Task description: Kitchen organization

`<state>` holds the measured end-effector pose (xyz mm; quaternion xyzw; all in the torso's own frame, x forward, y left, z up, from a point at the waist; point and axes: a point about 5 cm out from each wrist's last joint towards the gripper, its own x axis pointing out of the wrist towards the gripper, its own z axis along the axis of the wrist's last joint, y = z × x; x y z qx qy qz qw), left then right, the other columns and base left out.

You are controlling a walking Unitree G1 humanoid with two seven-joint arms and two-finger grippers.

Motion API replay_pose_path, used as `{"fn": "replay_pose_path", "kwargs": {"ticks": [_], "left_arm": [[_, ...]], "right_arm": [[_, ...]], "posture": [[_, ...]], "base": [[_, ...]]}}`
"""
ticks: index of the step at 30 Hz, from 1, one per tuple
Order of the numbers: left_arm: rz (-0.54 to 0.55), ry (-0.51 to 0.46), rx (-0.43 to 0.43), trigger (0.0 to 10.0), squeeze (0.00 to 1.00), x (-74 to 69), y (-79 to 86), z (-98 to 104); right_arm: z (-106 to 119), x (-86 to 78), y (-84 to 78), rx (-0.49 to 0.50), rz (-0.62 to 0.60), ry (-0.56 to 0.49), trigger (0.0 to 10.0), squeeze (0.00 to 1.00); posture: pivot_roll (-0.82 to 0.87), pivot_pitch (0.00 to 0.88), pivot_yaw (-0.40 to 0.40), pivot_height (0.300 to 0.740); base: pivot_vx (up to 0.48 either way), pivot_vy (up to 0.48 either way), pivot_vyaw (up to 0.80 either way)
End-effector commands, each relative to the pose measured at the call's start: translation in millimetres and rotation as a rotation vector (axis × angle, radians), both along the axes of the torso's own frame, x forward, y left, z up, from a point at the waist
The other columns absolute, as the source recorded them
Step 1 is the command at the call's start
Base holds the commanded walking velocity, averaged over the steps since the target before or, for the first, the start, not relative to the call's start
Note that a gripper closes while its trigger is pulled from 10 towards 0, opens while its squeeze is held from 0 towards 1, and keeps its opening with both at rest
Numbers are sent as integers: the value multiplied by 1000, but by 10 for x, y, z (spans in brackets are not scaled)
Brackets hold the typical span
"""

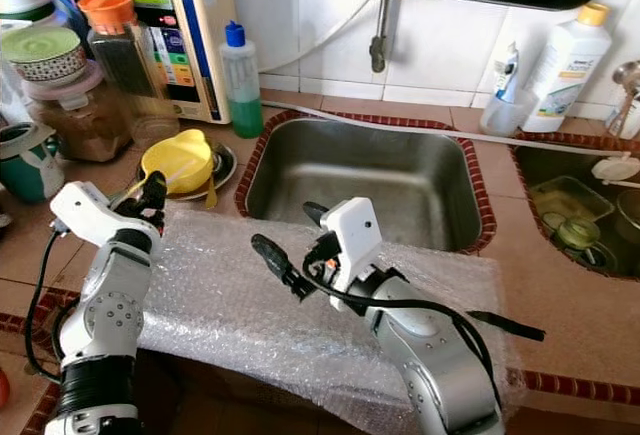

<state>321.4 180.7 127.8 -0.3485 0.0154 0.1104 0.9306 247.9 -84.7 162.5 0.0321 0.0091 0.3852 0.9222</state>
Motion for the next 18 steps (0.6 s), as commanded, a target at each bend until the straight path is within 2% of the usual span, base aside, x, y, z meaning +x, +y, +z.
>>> {"fn": "replay_pose_path", "kwargs": {"ticks": [1, 18], "left_arm": [[-7, 13, 12, 10000, 0, 10, -8, -1], [-7, 13, 12, 10000, 0, 10, -8, -1]], "right_arm": [[74, -5, 1, 4, 0, -31, 10000, 0], [74, -5, 1, 4, 0, -31, 10000, 0]], "posture": [[13, 0, 38, 740], [13, 0, 38, 740]], "base": [[0, 0, 0], [0, 0, 0]]}}
